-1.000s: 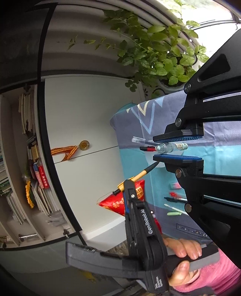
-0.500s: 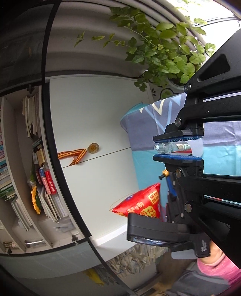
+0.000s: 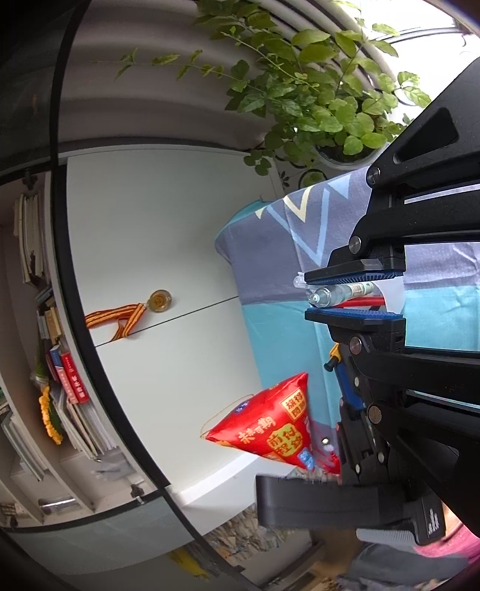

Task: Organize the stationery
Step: 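Lower the yellow pen into the cup with the left tool while the right tool lowers the clear pen, then move both tools back over the remaining pens on the cloth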

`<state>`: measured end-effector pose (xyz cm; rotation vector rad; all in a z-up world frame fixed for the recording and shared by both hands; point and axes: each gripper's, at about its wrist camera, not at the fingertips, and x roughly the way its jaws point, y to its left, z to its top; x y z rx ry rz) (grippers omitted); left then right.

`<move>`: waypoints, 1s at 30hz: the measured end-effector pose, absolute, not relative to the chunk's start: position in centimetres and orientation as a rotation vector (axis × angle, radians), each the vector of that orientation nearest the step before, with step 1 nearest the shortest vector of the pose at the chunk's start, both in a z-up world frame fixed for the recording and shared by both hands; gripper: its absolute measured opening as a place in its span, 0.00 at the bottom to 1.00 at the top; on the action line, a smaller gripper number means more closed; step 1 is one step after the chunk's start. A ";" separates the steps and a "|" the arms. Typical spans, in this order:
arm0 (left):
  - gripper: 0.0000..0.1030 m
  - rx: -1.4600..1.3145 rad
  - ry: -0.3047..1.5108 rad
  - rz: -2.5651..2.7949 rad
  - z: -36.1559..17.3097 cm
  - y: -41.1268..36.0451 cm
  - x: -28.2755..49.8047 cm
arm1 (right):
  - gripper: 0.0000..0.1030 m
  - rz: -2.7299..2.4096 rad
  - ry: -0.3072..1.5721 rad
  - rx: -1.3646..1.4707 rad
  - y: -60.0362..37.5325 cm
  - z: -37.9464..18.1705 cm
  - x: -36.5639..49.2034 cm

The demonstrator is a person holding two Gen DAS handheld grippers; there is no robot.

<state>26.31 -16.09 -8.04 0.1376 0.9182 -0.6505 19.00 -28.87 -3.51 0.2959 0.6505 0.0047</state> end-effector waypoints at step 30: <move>0.49 0.131 0.763 -0.342 -6.9 -5.5 20.8 | 0.13 0.008 0.738 0.242 -25.8 -6.1 18.5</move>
